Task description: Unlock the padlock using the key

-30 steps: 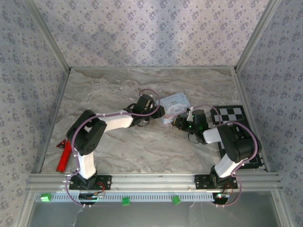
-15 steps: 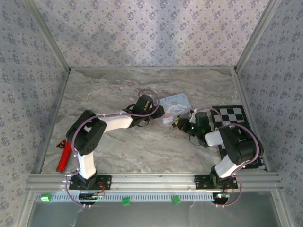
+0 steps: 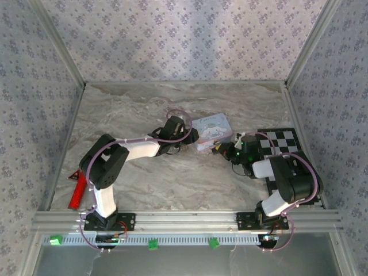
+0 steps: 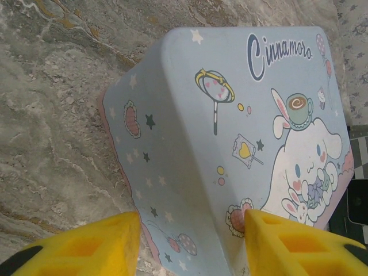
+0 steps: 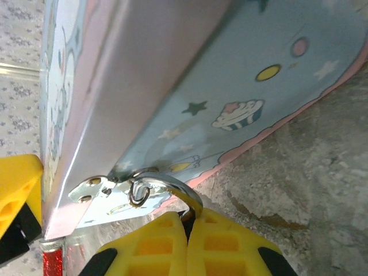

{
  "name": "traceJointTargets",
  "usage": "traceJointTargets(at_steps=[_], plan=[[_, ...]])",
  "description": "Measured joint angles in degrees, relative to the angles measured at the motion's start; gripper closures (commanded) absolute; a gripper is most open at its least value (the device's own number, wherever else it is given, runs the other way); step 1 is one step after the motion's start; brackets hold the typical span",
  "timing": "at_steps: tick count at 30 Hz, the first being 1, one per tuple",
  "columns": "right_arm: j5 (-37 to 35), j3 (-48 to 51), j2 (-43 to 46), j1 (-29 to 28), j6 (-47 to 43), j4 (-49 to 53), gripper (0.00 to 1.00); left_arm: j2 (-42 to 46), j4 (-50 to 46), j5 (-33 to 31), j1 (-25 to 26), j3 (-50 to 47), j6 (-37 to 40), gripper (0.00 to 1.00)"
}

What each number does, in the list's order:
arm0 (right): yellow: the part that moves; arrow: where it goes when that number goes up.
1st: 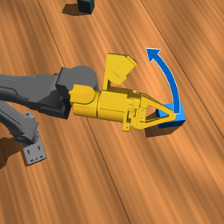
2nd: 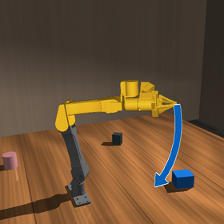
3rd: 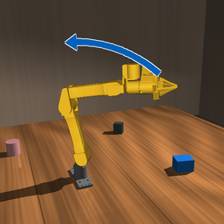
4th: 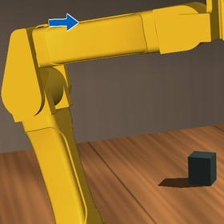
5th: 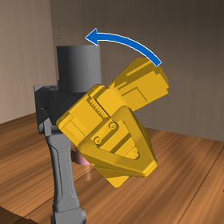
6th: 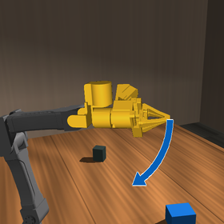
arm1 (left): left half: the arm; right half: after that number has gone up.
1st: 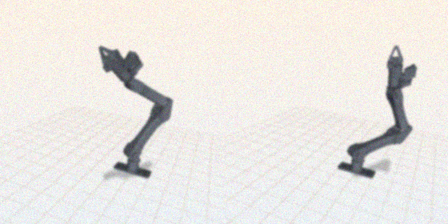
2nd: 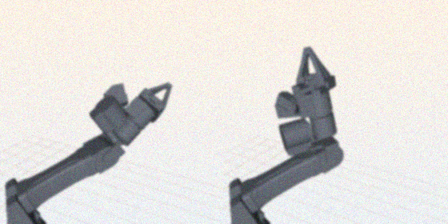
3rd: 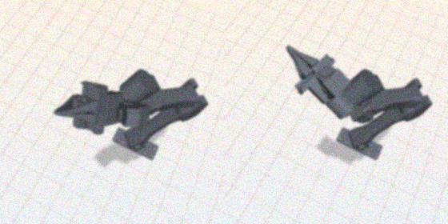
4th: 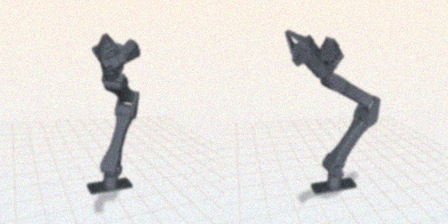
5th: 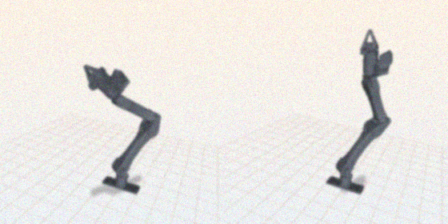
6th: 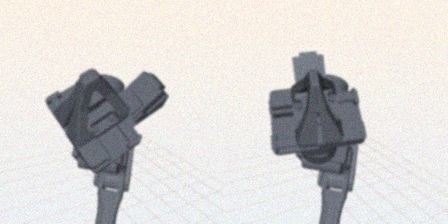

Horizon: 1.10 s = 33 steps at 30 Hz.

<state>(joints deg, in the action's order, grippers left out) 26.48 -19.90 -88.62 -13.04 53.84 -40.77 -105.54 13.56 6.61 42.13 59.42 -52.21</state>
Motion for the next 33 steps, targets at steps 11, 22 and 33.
traceJointTargets(at_steps=[11, 22, 33], plan=[[-0.04, 0.26, 5.95, 1.88, 0.68, 4.31, 0.95, 0.00, -0.07, 4.35, -1.40, -0.02, -0.48, 0.47], [-1.16, -2.93, 30.29, 4.79, -10.29, 34.12, 0.95, 14.82, -13.07, 6.86, -3.98, -3.41, 5.57, 0.31], [-0.81, -5.16, 41.83, 9.40, -17.55, 58.34, 0.95, 43.25, -22.40, -3.41, -7.06, -25.94, 13.42, 0.22]])
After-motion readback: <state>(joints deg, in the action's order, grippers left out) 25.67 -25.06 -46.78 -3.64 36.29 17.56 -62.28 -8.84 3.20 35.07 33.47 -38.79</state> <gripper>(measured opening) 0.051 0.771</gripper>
